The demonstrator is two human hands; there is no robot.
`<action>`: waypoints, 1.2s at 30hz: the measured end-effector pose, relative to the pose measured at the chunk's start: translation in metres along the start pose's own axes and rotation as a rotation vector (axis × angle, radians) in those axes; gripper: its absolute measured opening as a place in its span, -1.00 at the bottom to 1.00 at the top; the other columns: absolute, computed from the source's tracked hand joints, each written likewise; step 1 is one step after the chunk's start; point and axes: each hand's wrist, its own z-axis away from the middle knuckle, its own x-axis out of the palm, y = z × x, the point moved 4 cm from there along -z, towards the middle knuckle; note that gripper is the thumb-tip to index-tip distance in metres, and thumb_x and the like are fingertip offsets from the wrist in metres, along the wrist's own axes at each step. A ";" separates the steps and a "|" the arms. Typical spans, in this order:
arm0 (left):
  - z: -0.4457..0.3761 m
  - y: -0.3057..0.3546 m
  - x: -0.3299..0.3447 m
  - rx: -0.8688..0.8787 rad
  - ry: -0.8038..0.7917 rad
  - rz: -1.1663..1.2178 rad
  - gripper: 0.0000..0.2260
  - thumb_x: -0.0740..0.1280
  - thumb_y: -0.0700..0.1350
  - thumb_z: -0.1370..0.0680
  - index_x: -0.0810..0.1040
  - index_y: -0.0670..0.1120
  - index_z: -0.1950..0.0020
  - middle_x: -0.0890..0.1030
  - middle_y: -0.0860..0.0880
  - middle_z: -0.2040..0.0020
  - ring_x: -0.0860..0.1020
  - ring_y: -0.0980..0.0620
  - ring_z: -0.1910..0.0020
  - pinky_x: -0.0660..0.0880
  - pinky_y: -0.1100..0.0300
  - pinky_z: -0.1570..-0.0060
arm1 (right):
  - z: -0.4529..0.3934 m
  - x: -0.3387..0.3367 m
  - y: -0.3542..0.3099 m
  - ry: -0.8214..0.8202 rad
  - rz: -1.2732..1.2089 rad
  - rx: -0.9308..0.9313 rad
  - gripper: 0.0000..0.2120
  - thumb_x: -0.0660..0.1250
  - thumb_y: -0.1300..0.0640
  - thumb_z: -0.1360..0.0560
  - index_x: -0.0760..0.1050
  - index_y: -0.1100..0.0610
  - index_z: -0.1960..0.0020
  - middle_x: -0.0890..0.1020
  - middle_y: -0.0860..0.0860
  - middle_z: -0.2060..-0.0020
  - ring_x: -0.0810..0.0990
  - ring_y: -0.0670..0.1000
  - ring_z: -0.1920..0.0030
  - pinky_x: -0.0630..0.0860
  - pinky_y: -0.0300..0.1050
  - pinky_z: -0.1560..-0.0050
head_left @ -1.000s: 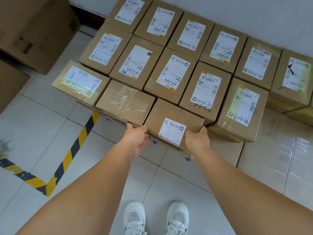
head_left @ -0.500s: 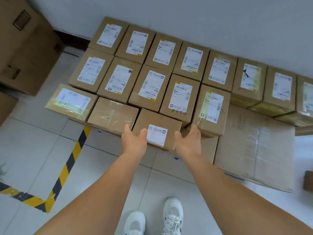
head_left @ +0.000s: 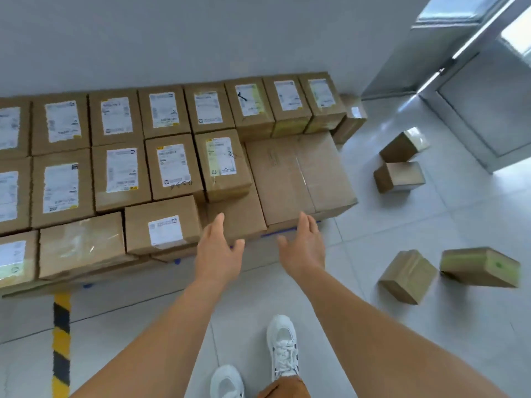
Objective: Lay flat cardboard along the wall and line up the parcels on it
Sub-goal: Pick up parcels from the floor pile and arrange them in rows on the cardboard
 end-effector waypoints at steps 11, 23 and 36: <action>0.087 0.072 0.149 0.207 -0.318 -0.166 -0.39 0.26 -0.08 -0.60 0.03 -0.01 -0.57 0.14 -0.05 -0.54 0.21 -0.05 -0.47 0.25 0.03 -0.34 | 0.058 -0.057 0.183 0.100 -0.143 0.346 -0.37 0.20 0.02 -0.60 -0.02 0.09 -0.56 0.07 -0.02 -0.54 0.07 0.01 -0.52 0.03 -0.05 -0.48; 0.230 0.100 0.352 0.252 -0.439 -0.324 -0.31 0.28 0.00 -0.58 -0.08 0.04 -0.57 0.20 -0.04 -0.52 0.30 -0.09 -0.43 0.32 -0.01 -0.31 | 0.133 -0.075 0.440 0.112 -0.330 0.560 -0.35 0.20 0.04 -0.59 -0.03 0.10 -0.57 0.05 0.02 -0.55 0.13 0.06 -0.51 0.13 -0.03 -0.47; 0.317 0.033 0.599 0.303 -0.598 -0.627 -0.18 0.40 0.09 -0.48 -0.04 0.00 -0.56 0.15 -0.01 -0.52 0.21 -0.05 -0.46 0.28 0.02 -0.34 | 0.163 0.002 0.698 -0.037 -0.498 0.746 -0.37 0.14 0.07 -0.61 -0.08 0.11 -0.57 0.14 0.06 -0.52 0.26 0.14 -0.45 0.29 0.06 -0.38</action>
